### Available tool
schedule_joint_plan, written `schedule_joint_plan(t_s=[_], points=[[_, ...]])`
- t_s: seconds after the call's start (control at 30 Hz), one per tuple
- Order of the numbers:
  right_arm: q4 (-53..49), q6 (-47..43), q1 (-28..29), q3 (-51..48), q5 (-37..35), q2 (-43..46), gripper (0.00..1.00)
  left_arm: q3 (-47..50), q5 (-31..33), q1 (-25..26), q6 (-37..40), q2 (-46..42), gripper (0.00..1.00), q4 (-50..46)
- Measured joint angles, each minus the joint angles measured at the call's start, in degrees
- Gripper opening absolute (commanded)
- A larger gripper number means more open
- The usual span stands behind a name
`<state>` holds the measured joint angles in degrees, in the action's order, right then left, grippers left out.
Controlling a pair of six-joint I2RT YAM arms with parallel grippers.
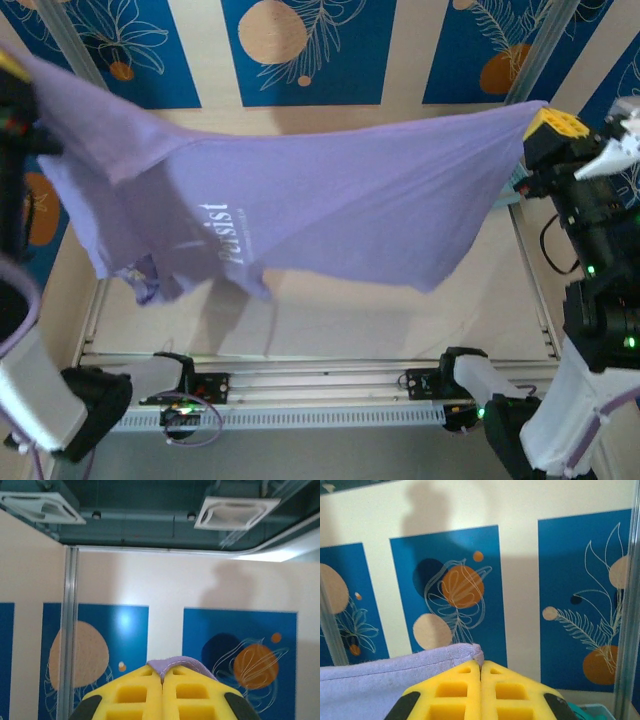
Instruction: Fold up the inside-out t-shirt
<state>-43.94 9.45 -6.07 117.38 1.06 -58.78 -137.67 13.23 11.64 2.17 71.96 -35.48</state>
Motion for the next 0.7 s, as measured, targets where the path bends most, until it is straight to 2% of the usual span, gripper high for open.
schedule_joint_plan(t_s=[0.27, 0.43, 0.5, 0.57, 0.63, 0.7], points=[[8.94, -3.34, 0.17, -13.55, -3.39, -12.52, 0.0, 1.99, 1.64, -0.98, 3.19, 24.35, 0.0, 3.3], [17.09, -3.52, 1.57, -17.62, -4.92, -28.61, 0.0, 2.14, 1.33, -2.89, 3.39, 41.64, 0.06, 7.45], [20.2, -3.5, 2.29, -17.2, -5.66, -35.58, 0.01, -1.29, 1.16, -3.43, 3.41, 50.03, 0.27, 9.31], [22.47, -3.3, 2.82, -15.52, -6.23, -43.41, 0.1, -7.21, 1.11, -3.82, 2.86, 58.95, 0.37, 10.25], [23.47, -2.82, 3.15, -13.18, -6.56, -50.88, 0.25, -13.73, 0.33, -4.24, 2.19, 67.84, 0.51, 10.54], [23.45, -2.4, 3.5, -12.17, -6.78, -56.33, 0.38, -15.39, -0.48, -4.55, 0.92, 72.5, 0.63, 9.6]])
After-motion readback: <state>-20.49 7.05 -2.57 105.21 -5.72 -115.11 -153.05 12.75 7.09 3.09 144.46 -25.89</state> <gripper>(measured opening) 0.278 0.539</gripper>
